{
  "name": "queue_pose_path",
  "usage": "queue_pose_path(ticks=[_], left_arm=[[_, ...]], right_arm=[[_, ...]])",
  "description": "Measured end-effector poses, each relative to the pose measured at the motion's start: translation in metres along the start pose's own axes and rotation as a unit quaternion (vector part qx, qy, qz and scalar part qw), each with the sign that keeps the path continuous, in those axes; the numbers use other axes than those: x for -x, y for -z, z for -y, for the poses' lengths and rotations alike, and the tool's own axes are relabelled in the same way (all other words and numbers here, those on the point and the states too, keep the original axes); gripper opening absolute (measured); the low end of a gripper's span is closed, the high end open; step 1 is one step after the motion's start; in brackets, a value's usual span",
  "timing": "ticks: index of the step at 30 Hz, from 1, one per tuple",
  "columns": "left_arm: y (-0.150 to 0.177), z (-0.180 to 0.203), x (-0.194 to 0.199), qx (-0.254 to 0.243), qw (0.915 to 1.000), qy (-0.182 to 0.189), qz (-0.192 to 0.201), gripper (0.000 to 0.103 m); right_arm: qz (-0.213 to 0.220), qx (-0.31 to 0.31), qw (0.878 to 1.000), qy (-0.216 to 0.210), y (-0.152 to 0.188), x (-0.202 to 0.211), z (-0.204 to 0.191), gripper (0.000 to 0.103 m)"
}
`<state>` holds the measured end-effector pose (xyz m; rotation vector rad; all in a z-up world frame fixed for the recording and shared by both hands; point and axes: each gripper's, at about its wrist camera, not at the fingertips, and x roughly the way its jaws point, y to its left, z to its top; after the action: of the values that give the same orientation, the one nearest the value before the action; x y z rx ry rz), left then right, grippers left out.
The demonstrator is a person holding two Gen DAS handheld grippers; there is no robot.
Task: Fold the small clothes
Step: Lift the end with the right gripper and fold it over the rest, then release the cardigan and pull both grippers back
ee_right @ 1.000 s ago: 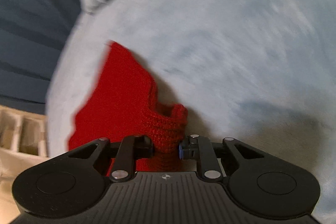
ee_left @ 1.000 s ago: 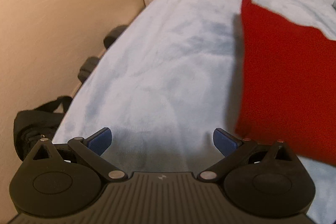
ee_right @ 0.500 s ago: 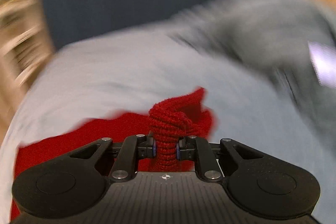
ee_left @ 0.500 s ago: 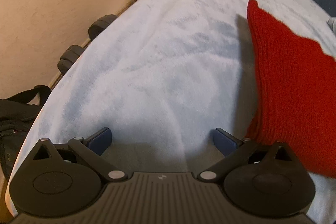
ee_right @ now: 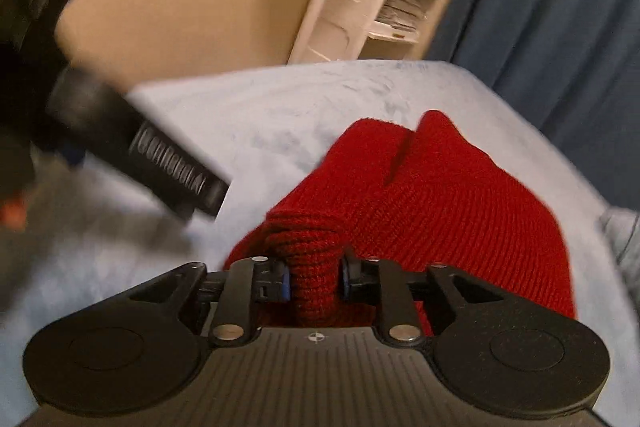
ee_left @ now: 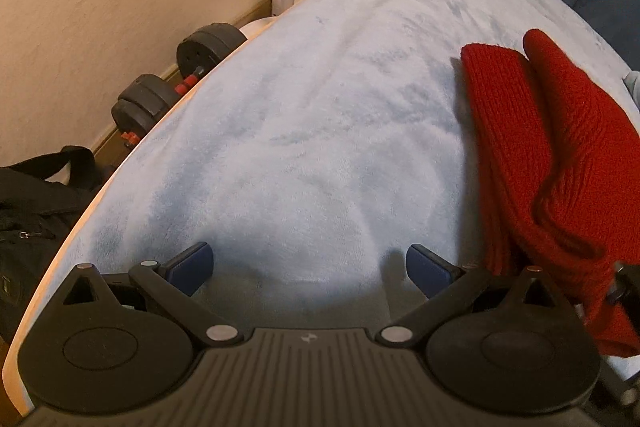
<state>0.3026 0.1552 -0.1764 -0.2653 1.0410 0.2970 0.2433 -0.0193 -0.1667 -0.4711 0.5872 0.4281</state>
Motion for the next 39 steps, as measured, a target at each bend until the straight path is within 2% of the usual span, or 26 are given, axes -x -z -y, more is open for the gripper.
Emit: queue_pose_path(ticks=[3, 5, 7, 8, 11, 13, 15, 17, 18, 20, 22, 24, 25, 27, 29, 31, 32, 33, 34, 39], left_arm=[[-0.001, 0.001, 0.0, -0.001, 1.0, 0.002, -0.001, 0.103], [-0.002, 0.0, 0.002, 0.005, 0.9999, 0.008, -0.005, 0.103], [-0.004, -0.001, 0.007, 0.019, 0.9996, 0.021, -0.009, 0.103], [-0.006, 0.0, 0.012, 0.021, 0.9992, 0.031, -0.01, 0.103], [-0.009, 0.007, 0.034, 0.001, 0.9986, 0.052, 0.011, 0.103], [-0.008, 0.014, 0.052, -0.017, 0.9971, 0.068, 0.03, 0.103], [-0.005, 0.024, 0.062, -0.033, 0.9952, 0.084, 0.037, 0.103], [-0.003, 0.037, 0.064, -0.05, 0.9937, 0.093, 0.036, 0.103], [-0.001, 0.047, 0.062, -0.062, 0.9935, 0.09, 0.032, 0.103], [0.003, 0.062, 0.051, -0.079, 0.9939, 0.076, 0.018, 0.103], [0.01, 0.07, 0.034, -0.101, 0.9939, 0.045, 0.002, 0.103], [0.016, 0.064, 0.032, -0.101, 0.9939, 0.045, -0.007, 0.103], [0.017, 0.058, 0.038, -0.094, 0.9944, 0.048, -0.006, 0.103], [0.02, 0.05, 0.055, -0.093, 0.9948, 0.04, -0.008, 0.103], [0.029, 0.046, 0.078, -0.111, 0.9936, 0.017, 0.006, 0.103], [0.041, 0.043, 0.105, -0.13, 0.9912, 0.019, 0.016, 0.103], [0.048, 0.041, 0.119, -0.133, 0.9906, 0.025, 0.021, 0.103], [0.055, 0.038, 0.134, -0.133, 0.9902, 0.032, 0.025, 0.103], [0.062, 0.037, 0.147, -0.131, 0.9902, 0.039, 0.028, 0.103], [0.099, 0.038, 0.204, -0.129, 0.99, 0.048, 0.03, 0.103]], right_arm=[[0.01, -0.022, 0.999, -0.026, 0.001, 0.014, 0.001, 0.036], [0.015, -0.061, 0.996, -0.06, 0.002, 0.02, 0.003, 0.049], [0.007, -0.096, 0.99, -0.1, 0.0, 0.024, 0.002, 0.066], [0.006, -0.101, 0.988, -0.115, 0.001, 0.029, 0.0, 0.067], [0.011, -0.105, 0.984, -0.143, 0.005, 0.06, 0.017, 0.062], [0.019, -0.145, 0.984, -0.1, 0.012, 0.08, 0.041, 0.062], [0.027, -0.192, 0.981, -0.018, 0.026, 0.096, 0.071, 0.061], [0.021, -0.228, 0.971, 0.067, 0.04, 0.097, 0.095, 0.049], [0.007, -0.247, 0.965, 0.091, 0.047, 0.093, 0.105, 0.038], [-0.026, -0.267, 0.959, 0.089, 0.06, 0.076, 0.115, 0.037], [-0.068, -0.248, 0.964, 0.065, 0.073, 0.058, 0.107, 0.038], [-0.071, -0.201, 0.974, 0.076, 0.078, 0.058, 0.089, 0.037], [-0.071, -0.203, 0.974, 0.075, 0.077, 0.064, 0.086, 0.038], [-0.072, -0.238, 0.968, 0.04, 0.071, 0.078, 0.09, 0.038], [-0.065, -0.258, 0.964, 0.016, 0.066, 0.11, 0.092, 0.045], [-0.045, -0.259, 0.964, 0.026, 0.059, 0.147, 0.083, 0.065], [-0.033, -0.26, 0.964, 0.031, 0.057, 0.164, 0.081, 0.071], [-0.018, -0.263, 0.964, 0.035, 0.054, 0.182, 0.075, 0.082], [-0.002, -0.267, 0.963, 0.038, 0.053, 0.204, 0.07, 0.087], [0.04, -0.266, 0.962, 0.043, 0.048, 0.273, 0.057, 0.089]])
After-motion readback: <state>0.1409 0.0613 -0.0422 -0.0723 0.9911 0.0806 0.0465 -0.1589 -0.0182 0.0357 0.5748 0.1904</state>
